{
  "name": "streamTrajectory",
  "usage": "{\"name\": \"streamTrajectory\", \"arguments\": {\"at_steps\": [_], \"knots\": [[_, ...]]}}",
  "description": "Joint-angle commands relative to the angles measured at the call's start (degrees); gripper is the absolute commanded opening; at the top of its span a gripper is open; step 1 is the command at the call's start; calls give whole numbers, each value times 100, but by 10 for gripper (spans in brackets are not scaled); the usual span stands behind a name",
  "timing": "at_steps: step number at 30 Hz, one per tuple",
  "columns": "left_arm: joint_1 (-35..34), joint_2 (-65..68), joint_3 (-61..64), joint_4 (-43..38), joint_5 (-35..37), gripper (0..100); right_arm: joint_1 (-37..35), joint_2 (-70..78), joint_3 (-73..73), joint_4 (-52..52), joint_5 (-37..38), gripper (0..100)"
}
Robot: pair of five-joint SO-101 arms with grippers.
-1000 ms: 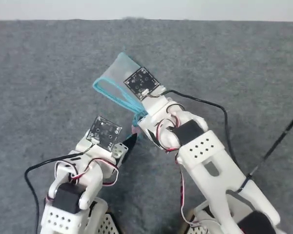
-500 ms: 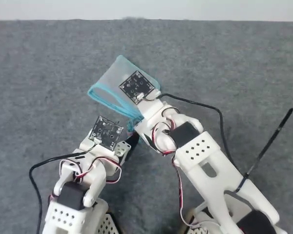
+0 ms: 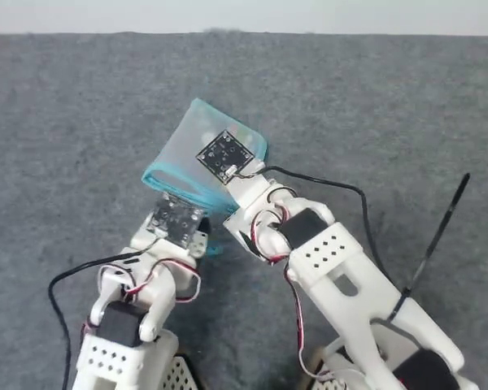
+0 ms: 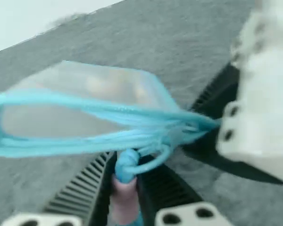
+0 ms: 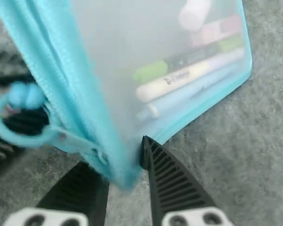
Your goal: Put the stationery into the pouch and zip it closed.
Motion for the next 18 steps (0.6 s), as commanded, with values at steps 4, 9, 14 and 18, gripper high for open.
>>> {"name": "streamTrajectory", "arguments": {"at_steps": [4,9,14,18], "knots": [[-1125,-114,-497,18,-97,8,804,470,97,-180,158,6],[-1407,-114,-479,18,-114,8,1103,576,97,-189,255,6],[-1916,-97,-409,-88,-360,8,1710,514,176,-154,519,6],[-2040,-88,-84,-466,-378,8,2316,514,360,-163,835,6]]}}
